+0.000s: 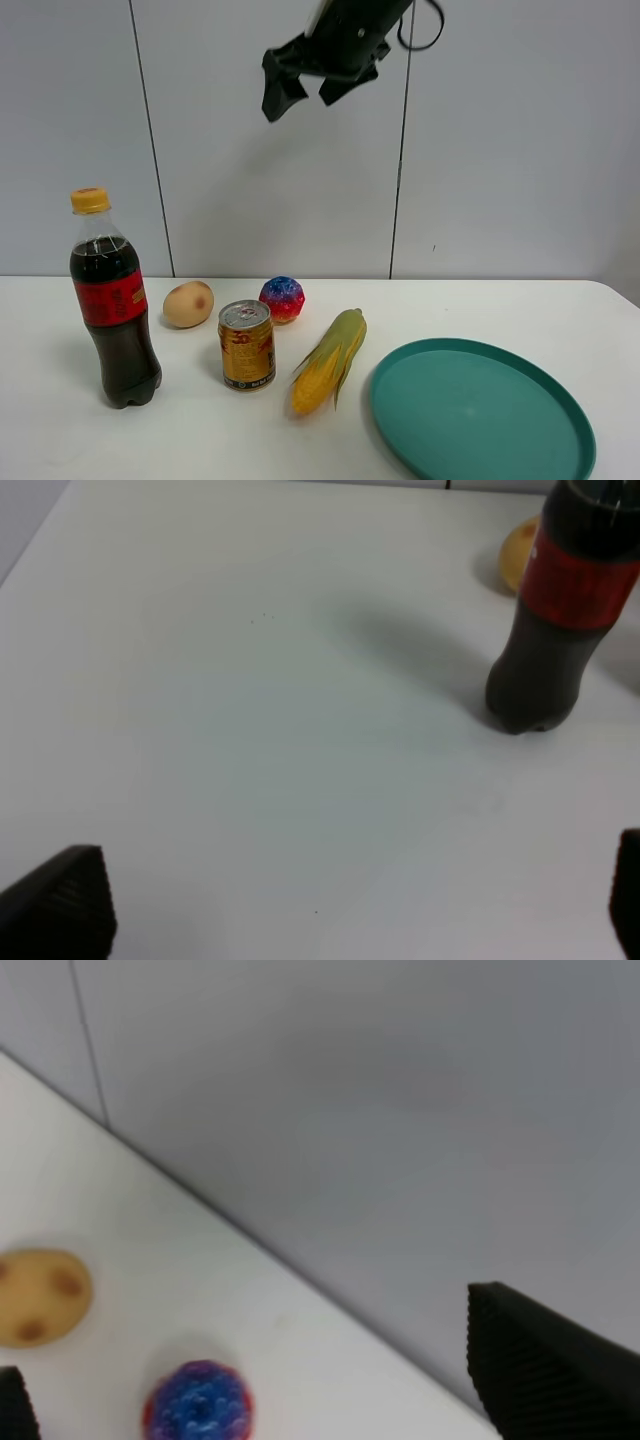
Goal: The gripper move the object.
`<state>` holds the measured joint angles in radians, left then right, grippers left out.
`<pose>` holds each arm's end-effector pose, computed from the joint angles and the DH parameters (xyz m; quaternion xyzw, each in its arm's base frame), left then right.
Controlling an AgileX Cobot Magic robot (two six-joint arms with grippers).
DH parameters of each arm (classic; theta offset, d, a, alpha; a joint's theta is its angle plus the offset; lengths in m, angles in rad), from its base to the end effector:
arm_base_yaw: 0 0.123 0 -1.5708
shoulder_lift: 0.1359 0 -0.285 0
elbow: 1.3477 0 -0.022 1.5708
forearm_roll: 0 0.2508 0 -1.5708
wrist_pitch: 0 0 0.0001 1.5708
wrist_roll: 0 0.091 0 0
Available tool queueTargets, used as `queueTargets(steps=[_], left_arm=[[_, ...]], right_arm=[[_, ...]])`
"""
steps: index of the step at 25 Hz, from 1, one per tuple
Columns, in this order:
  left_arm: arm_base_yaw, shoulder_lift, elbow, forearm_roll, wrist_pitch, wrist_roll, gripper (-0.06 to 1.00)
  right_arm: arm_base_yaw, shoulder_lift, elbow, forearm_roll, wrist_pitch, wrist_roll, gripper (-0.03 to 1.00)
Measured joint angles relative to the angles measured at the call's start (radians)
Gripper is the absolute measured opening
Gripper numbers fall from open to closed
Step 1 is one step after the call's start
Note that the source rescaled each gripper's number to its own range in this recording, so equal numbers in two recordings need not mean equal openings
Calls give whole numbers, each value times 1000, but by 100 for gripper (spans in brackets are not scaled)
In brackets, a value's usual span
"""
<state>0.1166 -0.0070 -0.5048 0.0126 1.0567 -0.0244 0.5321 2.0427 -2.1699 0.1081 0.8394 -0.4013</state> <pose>-0.0064 0.0003 0.2789 -0.0601 0.8469 0.0306 0.5274 0.4072 0.2482 0.3789 -0.3876 0.8001 0.0818 0.4504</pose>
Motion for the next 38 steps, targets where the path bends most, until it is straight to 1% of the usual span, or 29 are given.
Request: queueTargets(steps=[5,10,15,18,21,23,25,27,28,30,32,33,38], left_arm=[[0,0,0,0,0,0,100],[0,0,0,0,0,0,100],[0,0,0,0,0,0,100],[0,0,0,0,0,0,100],[0,0,0,0,0,0,100],[0,0,0,0,0,0,100],[0,0,0,0,0,0,100],[0,0,0,0,0,0,100],[0,0,0,0,0,0,100],[0,0,0,0,0,0,100],[0,0,0,0,0,0,100],[0,0,0,0,0,0,100],[0,0,0,0,0,0,100]], right_arm=[[0,-180,0,-61,76,1,60],[30,-363,0,-108,198,14,60],[88,-490,-1,-204,352,98,60],[121,-548,33,-254,369,136,60],[128,-658,199,-273,369,159,60],[128,-753,387,-285,339,179,60],[128,-860,580,-292,252,206,60],[128,-985,782,-309,167,249,61],[128,-1049,858,-320,132,282,61],[115,-1160,1012,-337,97,351,61],[70,-1263,1124,-343,90,401,61],[33,-1315,1175,-346,93,422,61],[-209,-1531,1357,-346,181,444,61]])
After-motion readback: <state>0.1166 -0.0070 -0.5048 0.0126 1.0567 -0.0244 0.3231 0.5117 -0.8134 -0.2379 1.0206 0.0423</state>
